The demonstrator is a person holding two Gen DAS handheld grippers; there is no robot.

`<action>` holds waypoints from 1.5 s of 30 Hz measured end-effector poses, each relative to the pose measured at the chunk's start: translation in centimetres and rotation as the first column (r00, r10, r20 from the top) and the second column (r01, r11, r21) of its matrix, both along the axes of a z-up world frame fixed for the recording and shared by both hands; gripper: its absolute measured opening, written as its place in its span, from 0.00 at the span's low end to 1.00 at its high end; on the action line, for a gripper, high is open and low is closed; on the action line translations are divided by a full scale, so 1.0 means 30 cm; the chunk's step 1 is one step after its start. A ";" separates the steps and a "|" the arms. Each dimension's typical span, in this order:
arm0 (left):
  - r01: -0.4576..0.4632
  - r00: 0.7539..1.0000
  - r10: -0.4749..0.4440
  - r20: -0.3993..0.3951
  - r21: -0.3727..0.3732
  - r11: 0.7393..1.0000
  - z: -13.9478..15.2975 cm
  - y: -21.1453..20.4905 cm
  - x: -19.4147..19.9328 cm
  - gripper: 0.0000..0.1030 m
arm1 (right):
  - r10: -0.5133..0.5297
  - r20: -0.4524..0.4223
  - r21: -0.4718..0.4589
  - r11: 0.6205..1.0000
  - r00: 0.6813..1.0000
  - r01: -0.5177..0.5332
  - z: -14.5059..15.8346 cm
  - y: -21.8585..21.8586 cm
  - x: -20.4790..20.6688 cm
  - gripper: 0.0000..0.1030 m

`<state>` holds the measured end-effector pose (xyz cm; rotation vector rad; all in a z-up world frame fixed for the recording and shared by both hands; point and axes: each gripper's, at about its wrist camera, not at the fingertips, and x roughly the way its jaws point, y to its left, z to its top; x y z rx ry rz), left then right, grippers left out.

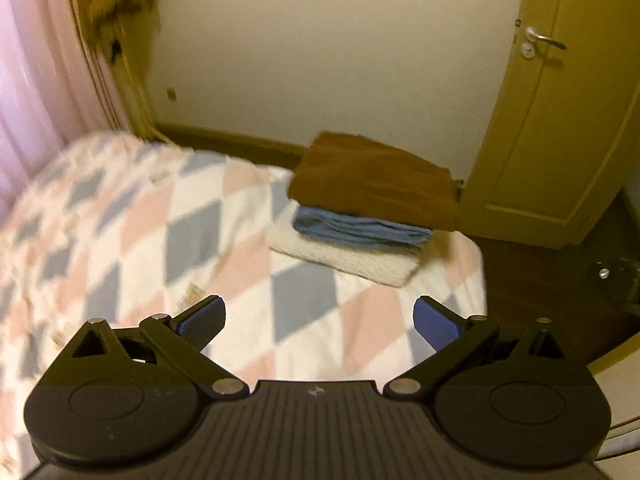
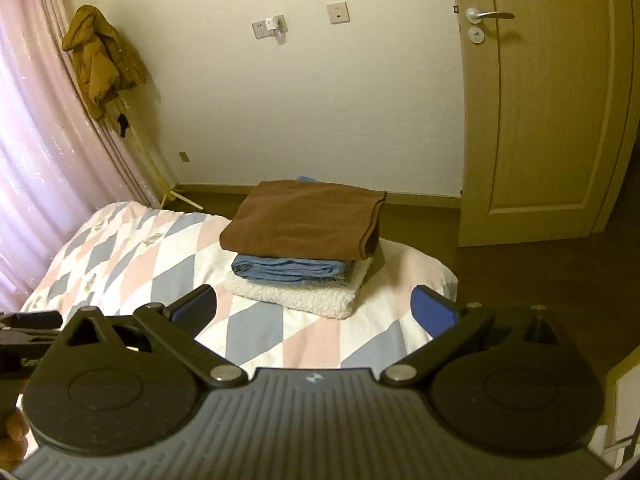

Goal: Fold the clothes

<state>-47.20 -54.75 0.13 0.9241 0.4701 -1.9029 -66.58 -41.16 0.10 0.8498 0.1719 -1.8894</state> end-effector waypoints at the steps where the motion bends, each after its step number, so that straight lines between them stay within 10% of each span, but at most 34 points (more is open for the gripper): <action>1: 0.002 1.000 -0.002 0.012 -0.019 1.000 0.010 0.012 -0.004 1.00 | 0.001 -0.004 -0.003 1.000 1.000 -0.001 0.007 0.012 0.002 0.99; 45: -0.002 0.996 -0.007 0.084 0.109 0.994 -0.123 -0.334 -0.459 1.00 | 0.166 -0.009 0.177 0.971 0.986 -0.162 -0.112 -0.426 -0.413 0.99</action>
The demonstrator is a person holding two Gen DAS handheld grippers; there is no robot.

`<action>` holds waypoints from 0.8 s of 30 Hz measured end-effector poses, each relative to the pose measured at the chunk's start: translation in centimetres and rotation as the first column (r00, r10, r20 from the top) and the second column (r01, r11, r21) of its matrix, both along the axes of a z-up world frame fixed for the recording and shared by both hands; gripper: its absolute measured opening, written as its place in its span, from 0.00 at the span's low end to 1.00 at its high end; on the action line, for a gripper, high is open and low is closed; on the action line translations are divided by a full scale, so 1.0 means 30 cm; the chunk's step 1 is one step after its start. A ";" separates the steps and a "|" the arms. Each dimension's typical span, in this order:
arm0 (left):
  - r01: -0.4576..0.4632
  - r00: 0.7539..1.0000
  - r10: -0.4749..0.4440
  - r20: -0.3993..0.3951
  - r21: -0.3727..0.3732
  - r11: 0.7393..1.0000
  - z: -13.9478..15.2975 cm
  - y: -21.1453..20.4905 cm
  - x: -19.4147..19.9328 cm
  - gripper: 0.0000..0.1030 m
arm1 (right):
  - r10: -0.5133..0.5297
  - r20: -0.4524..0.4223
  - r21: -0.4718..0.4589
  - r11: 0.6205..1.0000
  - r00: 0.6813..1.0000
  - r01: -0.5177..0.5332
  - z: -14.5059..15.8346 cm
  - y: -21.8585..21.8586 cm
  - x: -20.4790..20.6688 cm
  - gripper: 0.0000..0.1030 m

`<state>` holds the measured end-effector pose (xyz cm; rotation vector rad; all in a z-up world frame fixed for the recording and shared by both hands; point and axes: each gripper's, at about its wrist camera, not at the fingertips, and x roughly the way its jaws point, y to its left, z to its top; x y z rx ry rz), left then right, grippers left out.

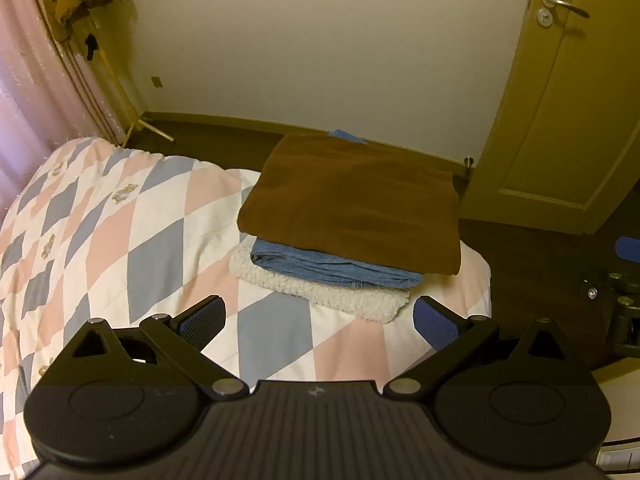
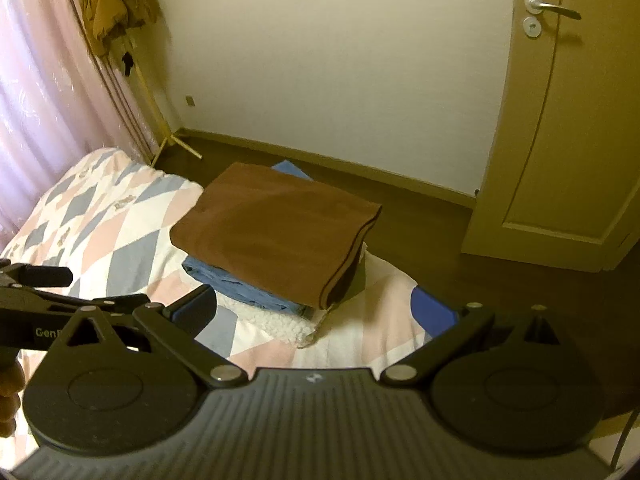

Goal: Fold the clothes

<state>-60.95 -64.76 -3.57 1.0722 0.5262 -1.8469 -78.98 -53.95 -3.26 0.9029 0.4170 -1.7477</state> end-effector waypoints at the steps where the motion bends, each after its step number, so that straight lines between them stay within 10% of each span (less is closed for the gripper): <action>1: 0.001 1.000 -0.001 0.003 0.005 1.000 -0.008 -0.008 -0.008 1.00 | 0.005 0.002 0.011 1.000 1.000 -0.005 -0.008 -0.011 -0.006 0.99; 24: -0.087 0.996 0.083 0.045 0.085 0.993 -0.100 -0.190 0.005 1.00 | 0.115 0.061 0.100 0.988 0.992 -0.120 -0.124 -0.263 -0.024 0.99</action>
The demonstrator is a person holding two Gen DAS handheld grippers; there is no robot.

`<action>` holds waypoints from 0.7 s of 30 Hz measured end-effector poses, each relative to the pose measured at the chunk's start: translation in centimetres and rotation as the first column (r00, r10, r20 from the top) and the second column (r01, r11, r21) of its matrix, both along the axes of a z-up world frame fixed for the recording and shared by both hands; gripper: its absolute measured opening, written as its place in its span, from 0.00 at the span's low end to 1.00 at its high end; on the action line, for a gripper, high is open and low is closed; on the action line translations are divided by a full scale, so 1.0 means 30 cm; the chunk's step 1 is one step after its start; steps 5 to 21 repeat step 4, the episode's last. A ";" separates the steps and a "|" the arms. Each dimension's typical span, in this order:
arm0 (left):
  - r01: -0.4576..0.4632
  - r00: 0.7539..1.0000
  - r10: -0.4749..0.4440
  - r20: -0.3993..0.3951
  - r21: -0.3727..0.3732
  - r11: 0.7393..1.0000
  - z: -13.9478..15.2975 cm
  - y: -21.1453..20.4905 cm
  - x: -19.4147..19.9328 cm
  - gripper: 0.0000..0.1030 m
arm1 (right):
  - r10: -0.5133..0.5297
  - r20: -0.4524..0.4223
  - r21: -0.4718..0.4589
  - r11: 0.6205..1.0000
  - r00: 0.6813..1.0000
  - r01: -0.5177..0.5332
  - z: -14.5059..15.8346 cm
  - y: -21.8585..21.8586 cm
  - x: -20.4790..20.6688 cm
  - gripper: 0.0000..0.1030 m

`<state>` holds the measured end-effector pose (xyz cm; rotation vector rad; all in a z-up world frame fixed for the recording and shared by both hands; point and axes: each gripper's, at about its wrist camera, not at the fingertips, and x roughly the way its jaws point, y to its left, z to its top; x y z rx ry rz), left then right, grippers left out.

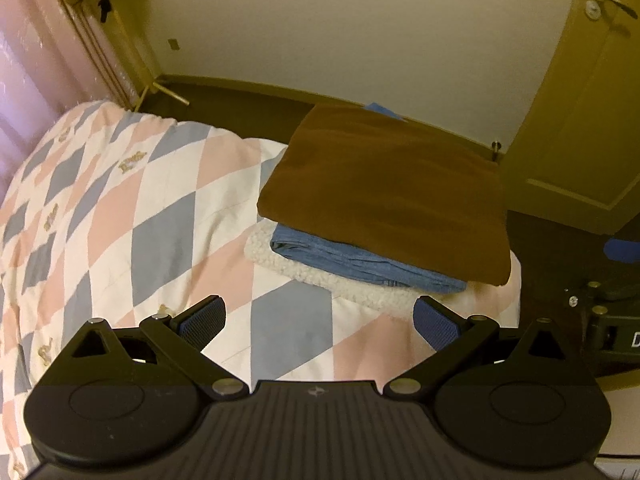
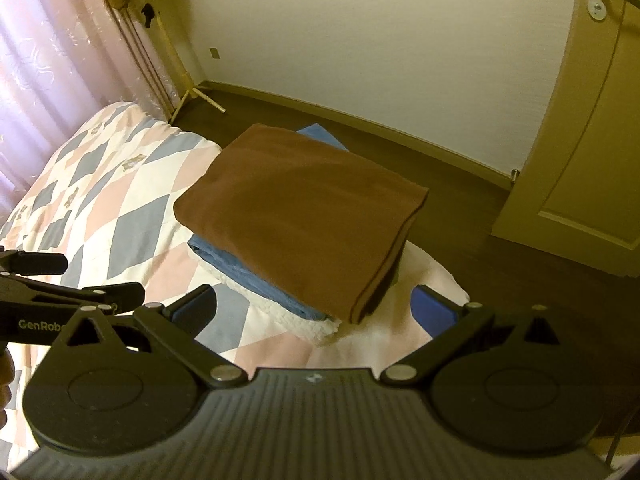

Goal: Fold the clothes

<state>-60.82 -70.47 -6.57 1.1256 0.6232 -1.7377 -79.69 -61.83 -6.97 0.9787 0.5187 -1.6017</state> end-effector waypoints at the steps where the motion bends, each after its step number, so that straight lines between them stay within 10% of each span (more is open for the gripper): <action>1: -0.001 1.000 0.001 -0.005 0.000 1.000 0.000 -0.007 -0.001 1.00 | 0.002 0.000 0.000 1.000 1.000 -0.002 0.001 -0.007 -0.003 0.99; 21: 0.012 1.000 -0.012 -0.029 -0.013 1.000 0.005 -0.020 -0.012 1.00 | 0.001 -0.008 -0.001 1.000 1.000 -0.001 0.003 -0.020 -0.012 0.99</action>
